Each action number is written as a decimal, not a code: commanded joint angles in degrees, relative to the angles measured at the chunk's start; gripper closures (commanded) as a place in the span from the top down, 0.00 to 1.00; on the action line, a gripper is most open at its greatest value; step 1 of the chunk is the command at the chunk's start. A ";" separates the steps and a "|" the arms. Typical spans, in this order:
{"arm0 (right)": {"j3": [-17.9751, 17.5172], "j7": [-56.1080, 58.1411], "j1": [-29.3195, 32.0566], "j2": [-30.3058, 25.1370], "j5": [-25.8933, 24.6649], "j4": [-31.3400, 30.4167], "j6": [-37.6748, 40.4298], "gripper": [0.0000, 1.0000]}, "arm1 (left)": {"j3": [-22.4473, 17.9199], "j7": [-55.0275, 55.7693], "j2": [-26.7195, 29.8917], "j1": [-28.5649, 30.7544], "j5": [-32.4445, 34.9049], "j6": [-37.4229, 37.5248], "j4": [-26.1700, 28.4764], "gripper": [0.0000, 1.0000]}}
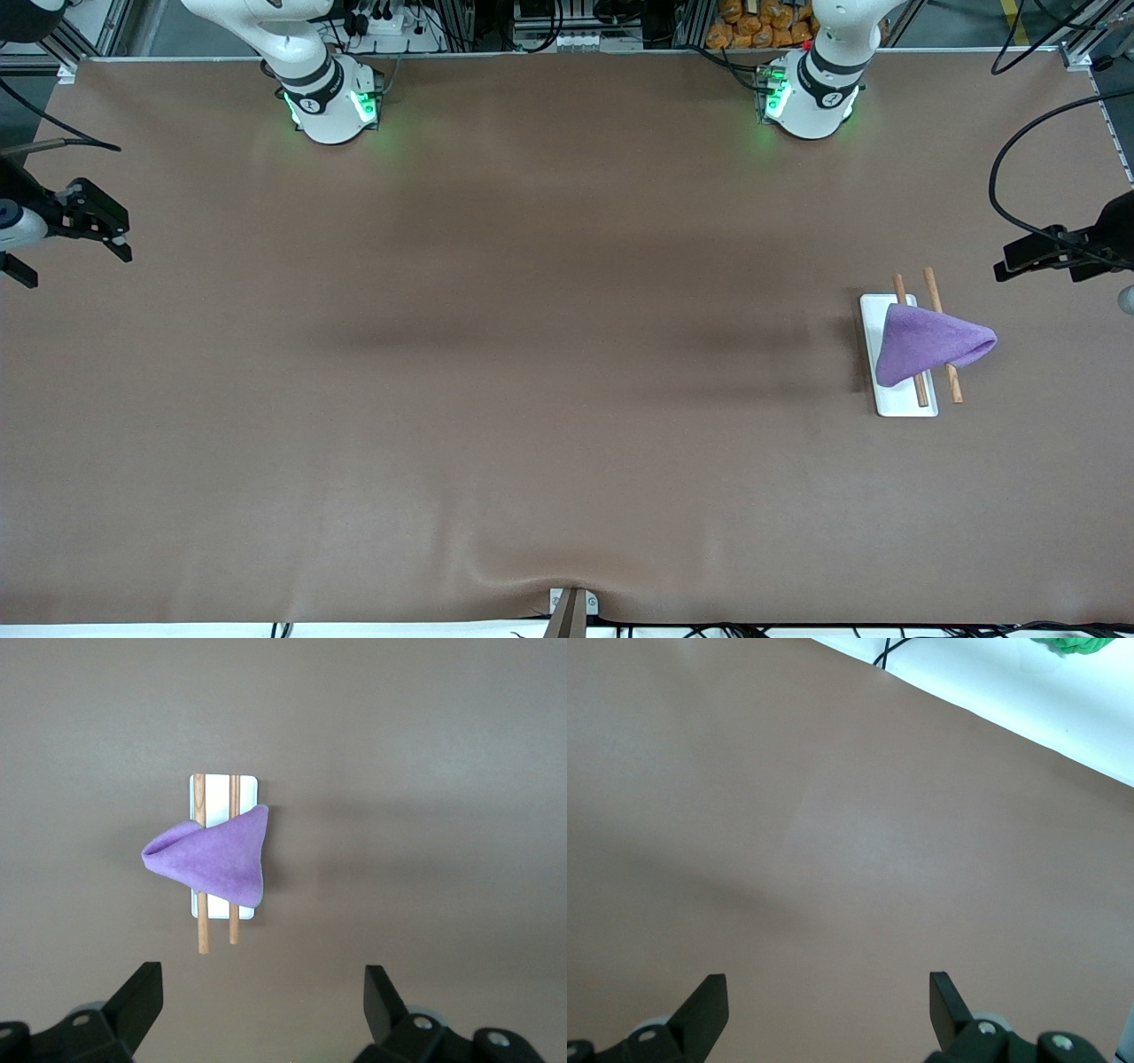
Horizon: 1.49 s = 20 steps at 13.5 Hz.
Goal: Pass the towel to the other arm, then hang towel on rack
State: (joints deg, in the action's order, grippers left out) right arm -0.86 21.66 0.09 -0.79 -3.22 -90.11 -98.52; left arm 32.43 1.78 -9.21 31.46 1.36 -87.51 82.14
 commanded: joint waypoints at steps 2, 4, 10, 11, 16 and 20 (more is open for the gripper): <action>-0.28 -0.91 0.44 0.87 -0.73 1.61 0.88 1.00 | 0.79 1.29 1.48 0.53 -1.19 0.58 0.74 1.00; -0.28 -0.91 0.44 0.96 -0.73 1.61 0.88 1.00 | 1.75 3.22 1.48 0.62 -1.10 0.58 0.83 1.00; -0.20 -0.91 0.44 0.96 -0.73 1.61 0.87 1.00 | 2.46 4.55 1.56 0.62 -1.10 0.58 0.57 1.00; -0.20 -0.91 0.44 0.96 -0.82 1.61 0.88 1.00 | 2.46 4.55 1.48 0.62 -1.10 0.58 0.57 1.00; -0.20 -0.91 0.44 0.96 -0.73 1.61 0.79 1.00 | 2.55 4.63 1.56 0.62 -0.57 0.58 0.57 1.00; -0.20 -0.91 0.44 1.05 -0.82 1.61 0.79 1.00 | 3.51 4.46 1.65 0.79 -0.31 0.58 0.48 1.00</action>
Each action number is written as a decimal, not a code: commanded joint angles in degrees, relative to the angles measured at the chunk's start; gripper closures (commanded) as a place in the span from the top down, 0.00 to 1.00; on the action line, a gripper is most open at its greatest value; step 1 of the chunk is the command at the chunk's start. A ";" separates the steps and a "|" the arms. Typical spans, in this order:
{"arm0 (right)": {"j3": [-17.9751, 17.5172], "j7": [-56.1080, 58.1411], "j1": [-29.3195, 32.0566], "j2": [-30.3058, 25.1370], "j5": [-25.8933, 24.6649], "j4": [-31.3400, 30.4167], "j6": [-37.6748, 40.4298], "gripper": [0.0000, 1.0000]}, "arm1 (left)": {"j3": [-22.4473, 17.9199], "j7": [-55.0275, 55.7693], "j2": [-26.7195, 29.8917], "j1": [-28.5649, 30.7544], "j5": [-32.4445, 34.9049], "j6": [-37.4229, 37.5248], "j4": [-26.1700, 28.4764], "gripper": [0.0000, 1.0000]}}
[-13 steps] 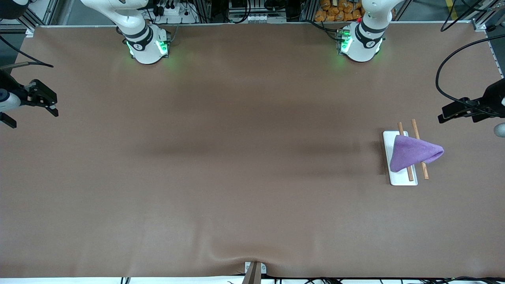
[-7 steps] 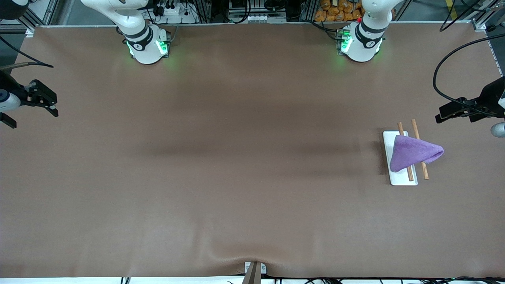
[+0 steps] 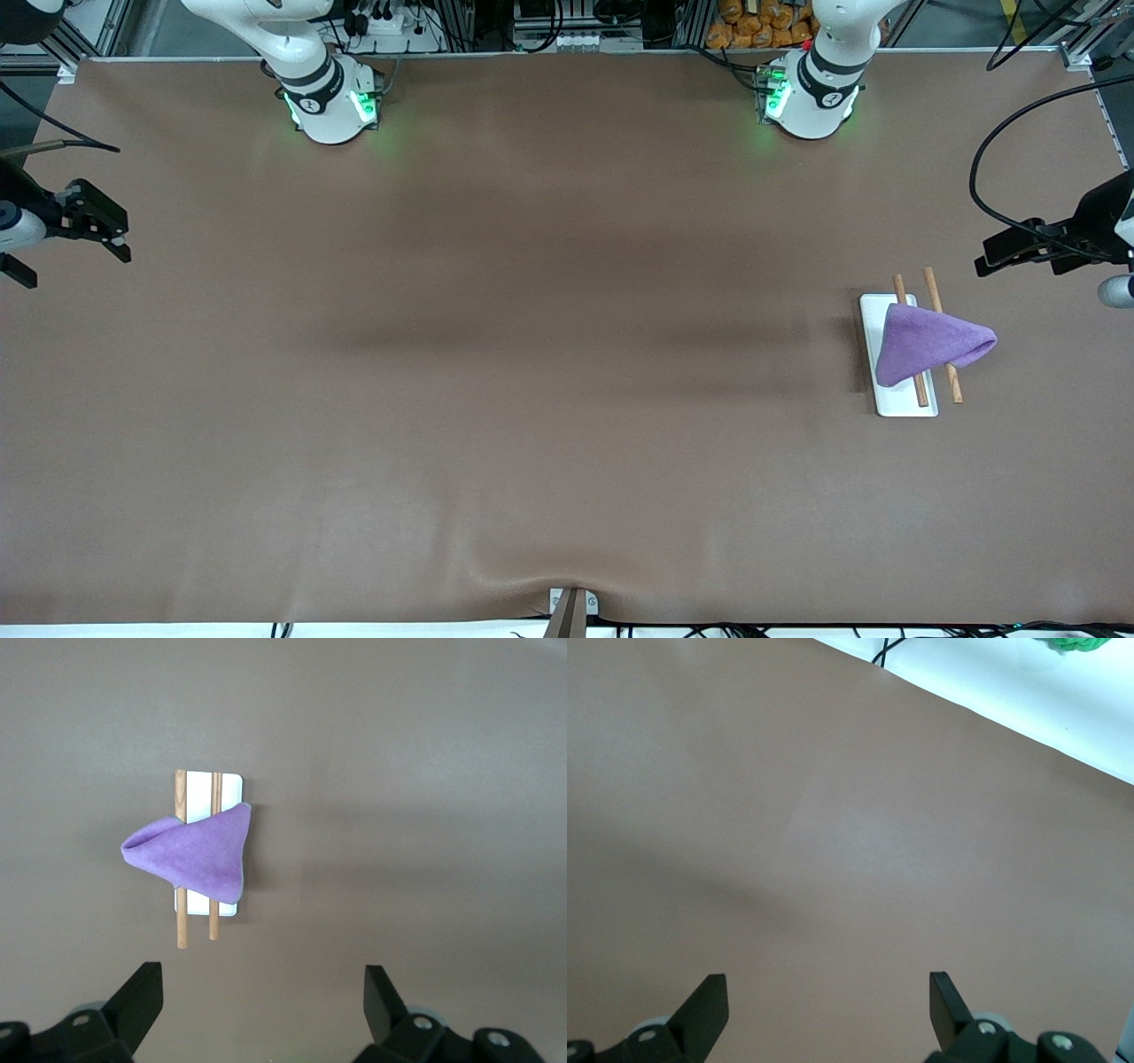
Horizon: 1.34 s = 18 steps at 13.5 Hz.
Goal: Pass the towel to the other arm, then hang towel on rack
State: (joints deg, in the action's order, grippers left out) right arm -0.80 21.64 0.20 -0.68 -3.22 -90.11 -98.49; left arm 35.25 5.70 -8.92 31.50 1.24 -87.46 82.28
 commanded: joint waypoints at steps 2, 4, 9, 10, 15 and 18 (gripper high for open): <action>-0.26 -0.90 0.33 0.94 -0.73 1.61 0.76 1.00 | 0.69 0.10 1.36 0.75 -0.19 0.53 0.34 1.00; -0.26 -0.81 0.33 0.94 -0.73 1.61 0.76 1.00 | 0.26 -0.25 2.05 0.41 -0.19 0.53 0.34 1.00; -0.26 -0.81 0.33 1.12 -0.82 1.61 0.76 1.00 | -15.78 0.01 4.87 -16.17 -0.19 0.88 1.04 1.00; -0.26 -0.81 0.33 1.12 -0.82 1.61 0.76 1.00 | -18.27 0.10 4.96 -18.99 -0.19 1.15 1.04 1.00; -0.26 -0.81 0.33 1.21 -0.82 1.61 0.85 1.00 | -28.62 0.45 6.63 -29.53 -0.63 1.15 2.80 1.00; -0.26 -0.81 0.33 1.21 -0.82 1.61 0.76 1.00 | -37.79 0.45 8.38 -38.34 -0.98 1.15 4.38 1.00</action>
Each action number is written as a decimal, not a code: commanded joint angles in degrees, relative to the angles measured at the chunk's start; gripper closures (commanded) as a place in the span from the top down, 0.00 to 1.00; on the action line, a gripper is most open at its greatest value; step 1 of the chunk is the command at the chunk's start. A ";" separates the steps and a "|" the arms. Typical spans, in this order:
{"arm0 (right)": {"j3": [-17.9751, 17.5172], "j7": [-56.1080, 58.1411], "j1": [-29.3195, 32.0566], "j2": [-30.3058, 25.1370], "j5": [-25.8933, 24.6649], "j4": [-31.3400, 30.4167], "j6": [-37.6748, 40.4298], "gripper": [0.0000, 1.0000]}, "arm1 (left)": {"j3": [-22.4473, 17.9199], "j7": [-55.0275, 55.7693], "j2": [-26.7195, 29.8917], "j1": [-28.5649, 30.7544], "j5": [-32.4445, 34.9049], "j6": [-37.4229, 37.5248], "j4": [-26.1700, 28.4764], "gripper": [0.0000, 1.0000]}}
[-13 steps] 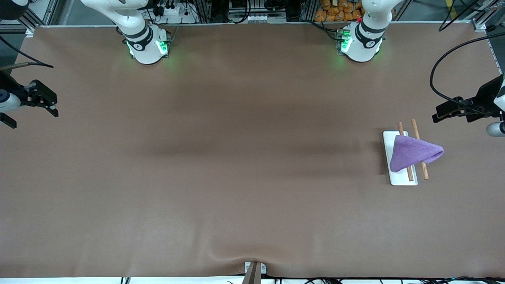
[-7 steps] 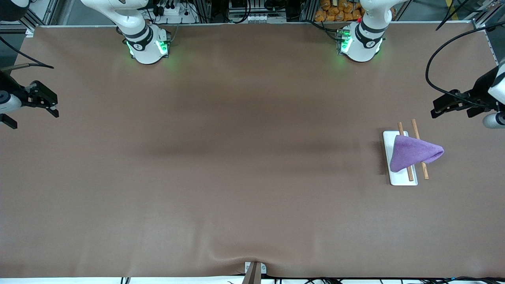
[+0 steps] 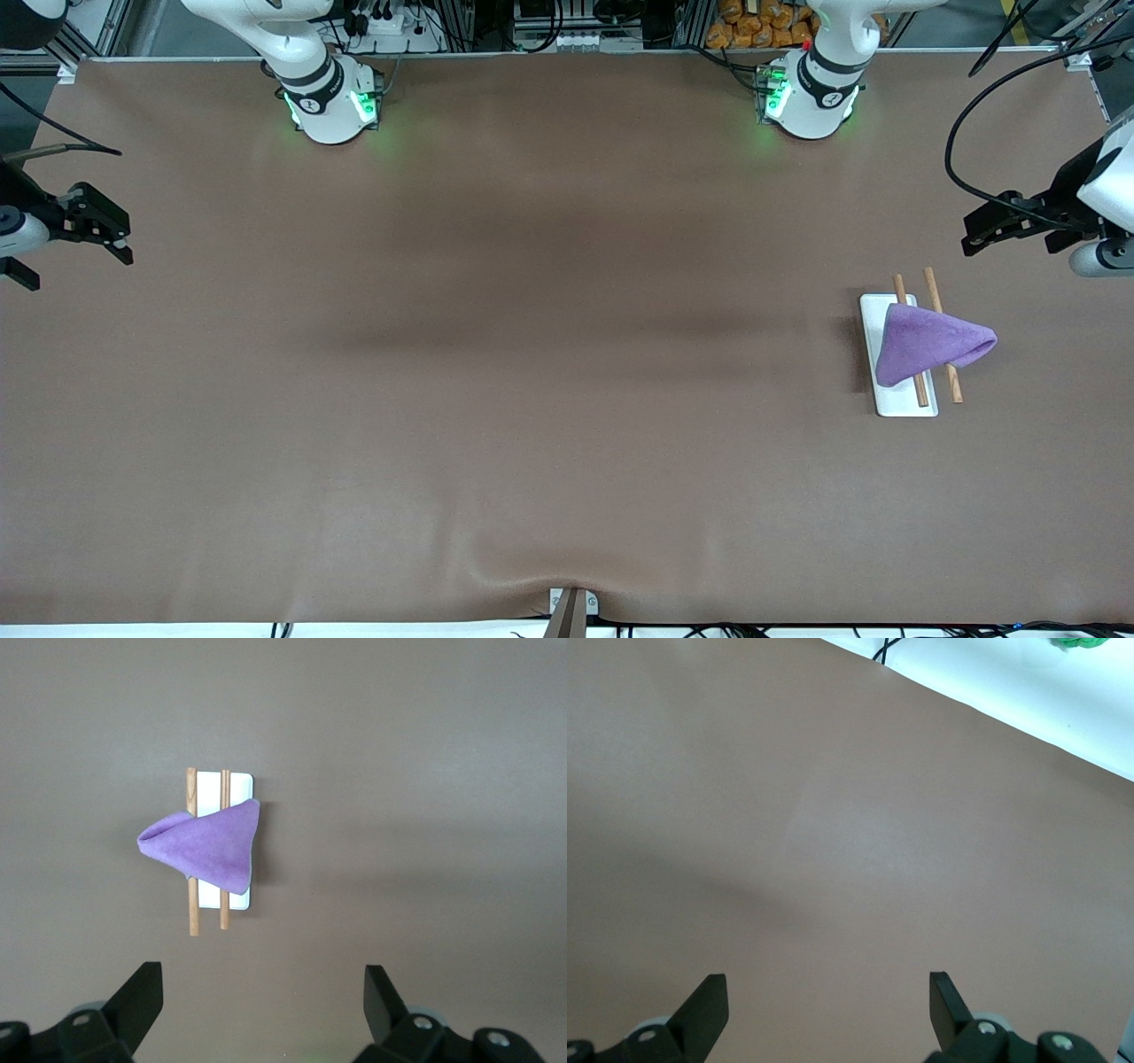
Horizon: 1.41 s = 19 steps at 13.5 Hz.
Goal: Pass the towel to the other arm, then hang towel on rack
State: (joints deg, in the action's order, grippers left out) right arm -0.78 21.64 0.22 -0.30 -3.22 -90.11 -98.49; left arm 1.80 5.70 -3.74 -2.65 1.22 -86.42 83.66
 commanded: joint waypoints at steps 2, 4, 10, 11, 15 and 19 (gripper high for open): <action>-0.27 -0.81 0.30 0.83 -0.73 1.61 0.85 1.00 | -4.88 0.54 3.56 -4.55 -1.04 0.11 3.61 1.00; -0.27 -0.81 0.39 0.91 -0.73 1.61 0.85 1.00 | -4.96 1.07 4.61 -4.47 -1.04 0.11 4.93 1.00; -0.27 -0.81 0.30 0.91 -0.56 1.61 0.85 1.00 | -4.18 1.51 9.10 -4.03 -0.96 -0.68 10.82 1.00; -0.27 -0.81 0.39 0.91 -0.56 1.61 0.85 1.00 | -3.65 1.42 9.45 -3.77 -0.96 -0.42 10.82 1.00; -0.27 -0.81 0.30 0.91 -0.47 1.61 0.85 1.00 | -2.95 1.25 9.80 -3.59 -0.69 0.11 10.82 1.00; -0.27 -0.81 0.39 0.91 -0.38 1.61 0.85 1.00 | -2.77 1.34 10.33 -3.41 -0.25 0.11 10.56 1.00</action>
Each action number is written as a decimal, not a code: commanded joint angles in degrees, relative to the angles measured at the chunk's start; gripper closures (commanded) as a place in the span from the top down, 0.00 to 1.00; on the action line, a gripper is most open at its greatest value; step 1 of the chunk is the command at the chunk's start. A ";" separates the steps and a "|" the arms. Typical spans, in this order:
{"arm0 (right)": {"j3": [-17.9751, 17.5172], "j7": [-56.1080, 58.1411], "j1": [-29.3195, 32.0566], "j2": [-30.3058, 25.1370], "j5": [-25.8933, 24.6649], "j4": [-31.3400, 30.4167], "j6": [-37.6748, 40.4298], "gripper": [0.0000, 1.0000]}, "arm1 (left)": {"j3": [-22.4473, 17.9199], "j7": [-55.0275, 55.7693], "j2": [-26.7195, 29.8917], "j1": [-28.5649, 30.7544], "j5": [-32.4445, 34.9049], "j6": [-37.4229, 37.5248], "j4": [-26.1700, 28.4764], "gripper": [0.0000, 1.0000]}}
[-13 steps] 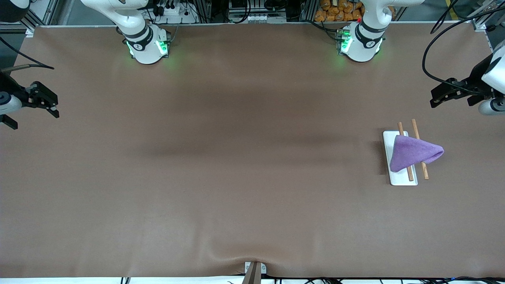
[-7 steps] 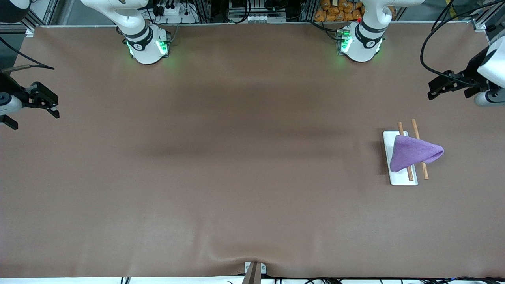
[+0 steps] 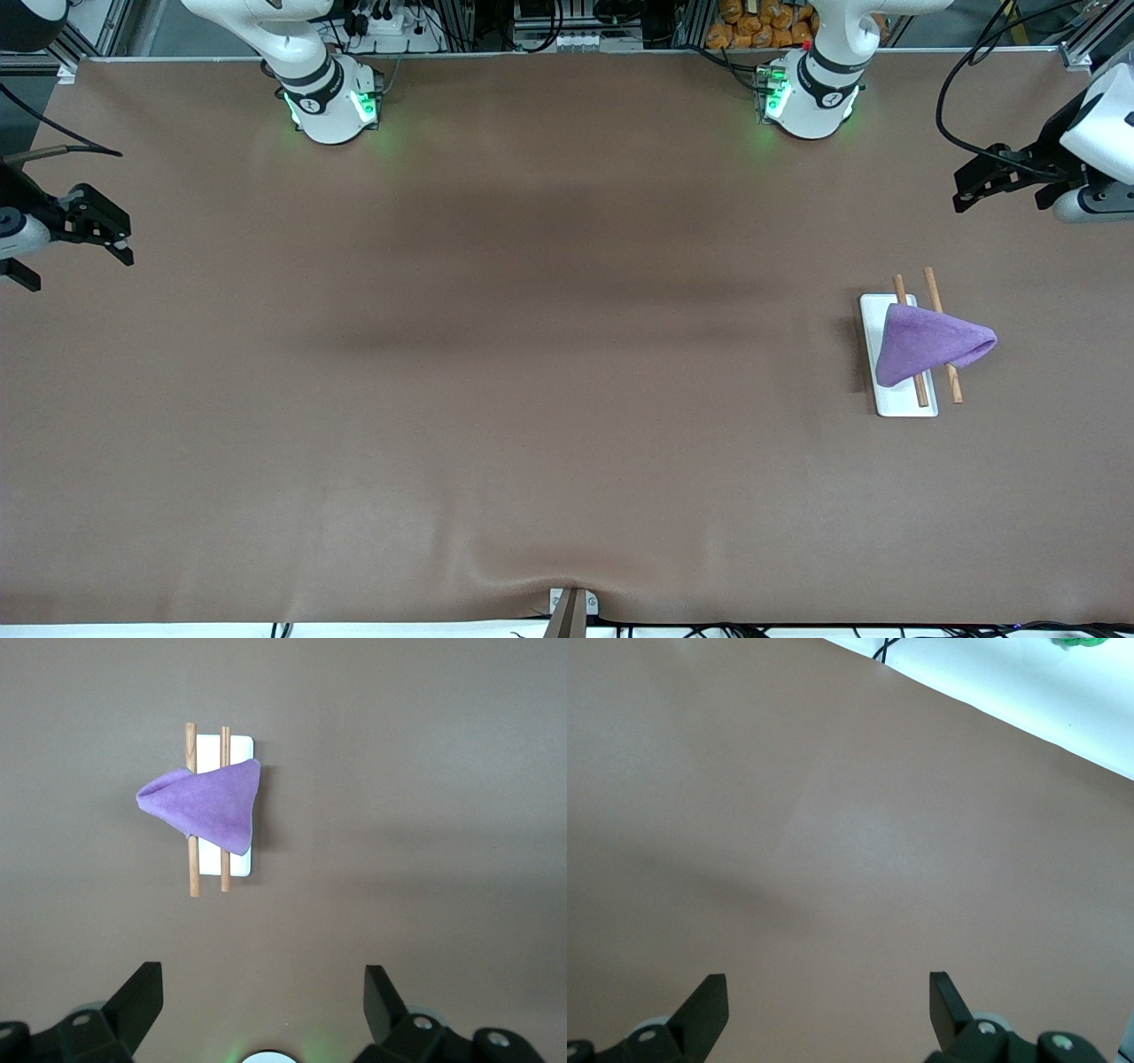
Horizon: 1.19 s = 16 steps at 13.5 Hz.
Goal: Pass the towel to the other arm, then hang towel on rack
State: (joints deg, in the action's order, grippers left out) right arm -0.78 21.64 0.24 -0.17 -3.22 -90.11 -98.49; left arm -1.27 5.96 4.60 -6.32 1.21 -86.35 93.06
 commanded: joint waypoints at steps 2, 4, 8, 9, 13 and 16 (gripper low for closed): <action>-0.27 -0.81 0.38 0.79 -0.21 1.60 0.85 1.00 | 0.31 0.54 1.82 0.26 -0.15 0.05 0.81 1.00; -0.27 -0.81 0.38 0.79 -0.21 1.60 0.85 1.00 | 0.04 0.10 1.55 0.26 -0.15 -0.04 0.37 1.00; -0.27 -0.81 0.29 0.79 -0.21 1.60 0.85 1.00 | -0.40 -0.07 1.38 0.35 -0.24 0.05 0.10 1.00; -0.19 -0.81 0.38 0.79 -0.21 1.60 0.85 1.00 | -0.40 0.01 1.20 0.26 -0.15 0.05 -0.07 1.00; -0.27 -0.81 0.29 0.79 -0.12 1.69 0.85 1.00 | -0.40 0.10 0.67 0.26 -0.07 -0.04 -0.95 1.00; -0.27 -0.81 0.46 0.79 -0.21 1.69 0.85 1.00 | -0.31 0.19 0.67 0.26 0.02 0.05 -1.04 1.00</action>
State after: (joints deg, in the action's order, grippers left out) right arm -0.77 21.63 0.24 -0.17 -3.22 -90.05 -98.49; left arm -1.60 5.96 5.09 -6.06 1.21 -86.45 92.72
